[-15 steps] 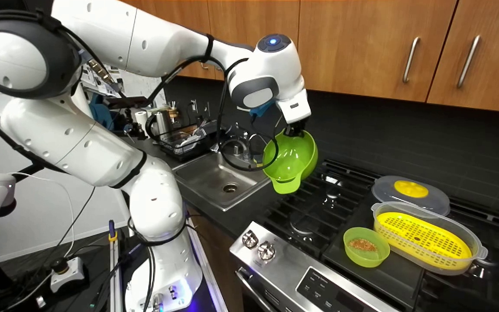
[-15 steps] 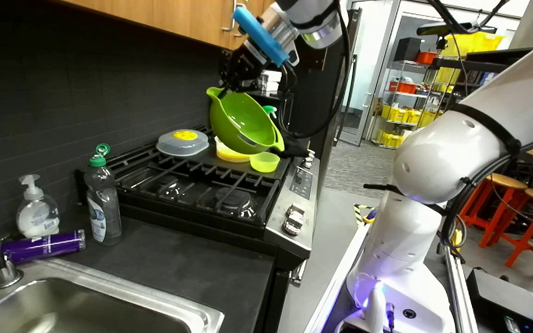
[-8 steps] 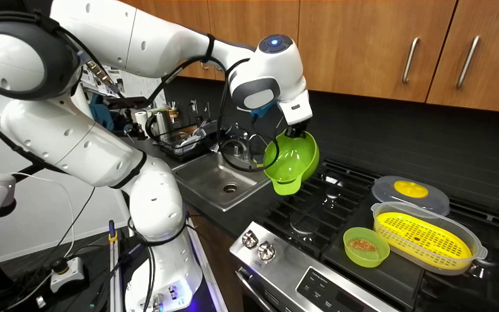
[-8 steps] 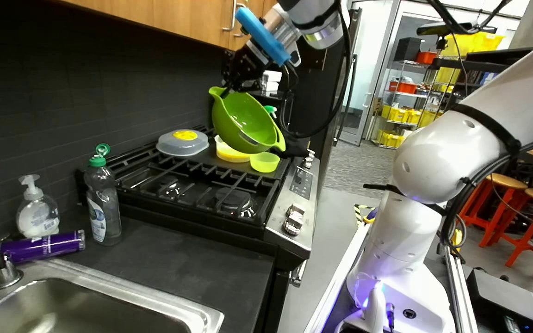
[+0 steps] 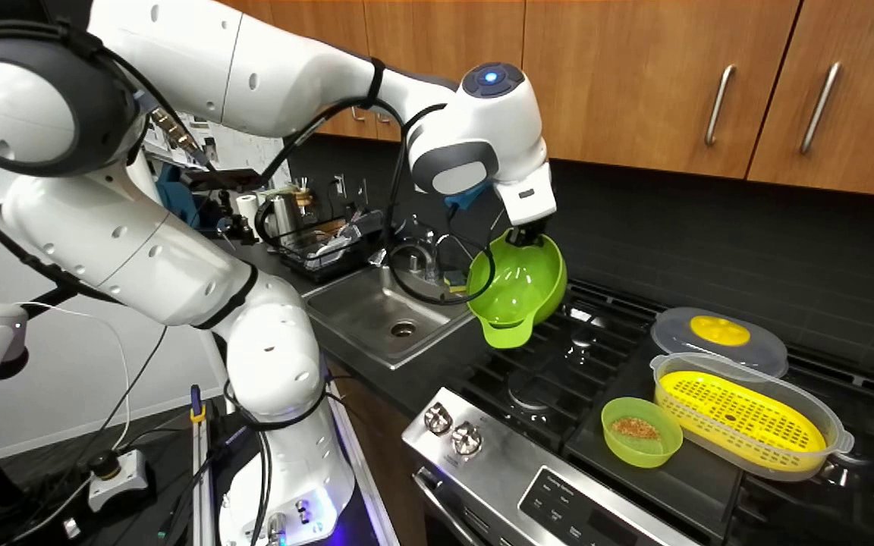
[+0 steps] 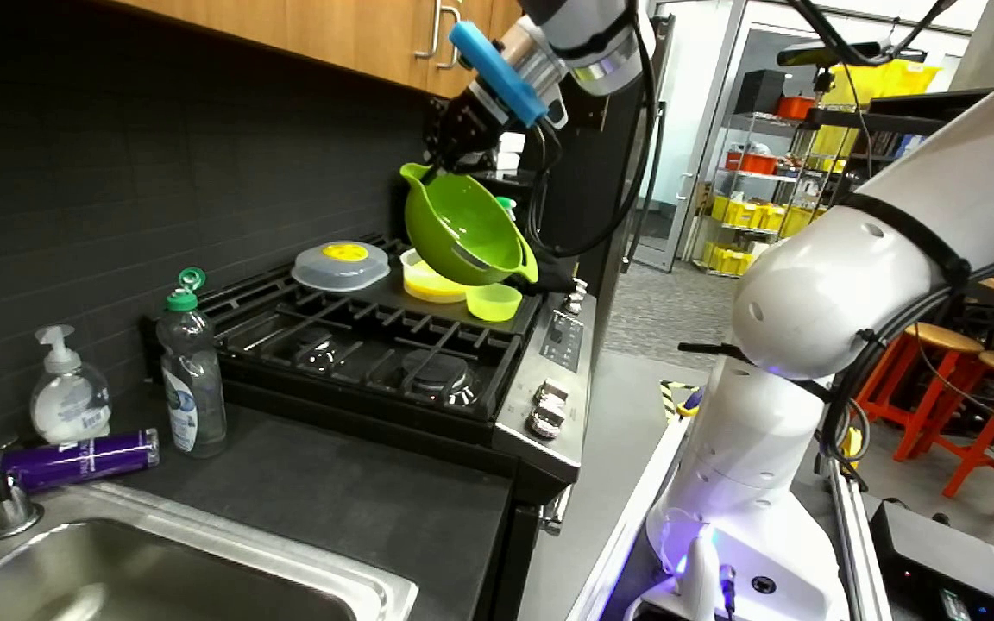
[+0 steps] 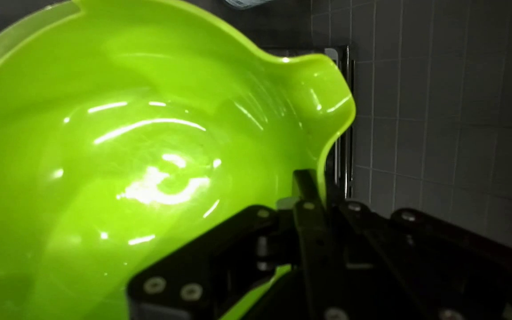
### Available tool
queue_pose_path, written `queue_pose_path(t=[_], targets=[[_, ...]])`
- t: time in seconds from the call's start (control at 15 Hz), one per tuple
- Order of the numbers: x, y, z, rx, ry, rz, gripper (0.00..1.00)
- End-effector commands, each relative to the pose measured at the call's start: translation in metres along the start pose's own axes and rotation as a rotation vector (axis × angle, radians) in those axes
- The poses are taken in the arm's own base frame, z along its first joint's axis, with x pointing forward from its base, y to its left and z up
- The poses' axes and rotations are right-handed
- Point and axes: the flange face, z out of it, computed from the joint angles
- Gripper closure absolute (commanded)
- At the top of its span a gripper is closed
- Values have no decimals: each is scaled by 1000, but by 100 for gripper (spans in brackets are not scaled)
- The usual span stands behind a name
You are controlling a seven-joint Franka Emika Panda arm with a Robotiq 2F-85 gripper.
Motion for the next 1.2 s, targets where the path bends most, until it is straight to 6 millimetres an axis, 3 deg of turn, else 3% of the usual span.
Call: queue_pose_path(t=[0.0, 1.13], targets=[[12, -3, -15, 17, 2, 12, 99], [74, 3, -60, 50, 39, 100, 99]])
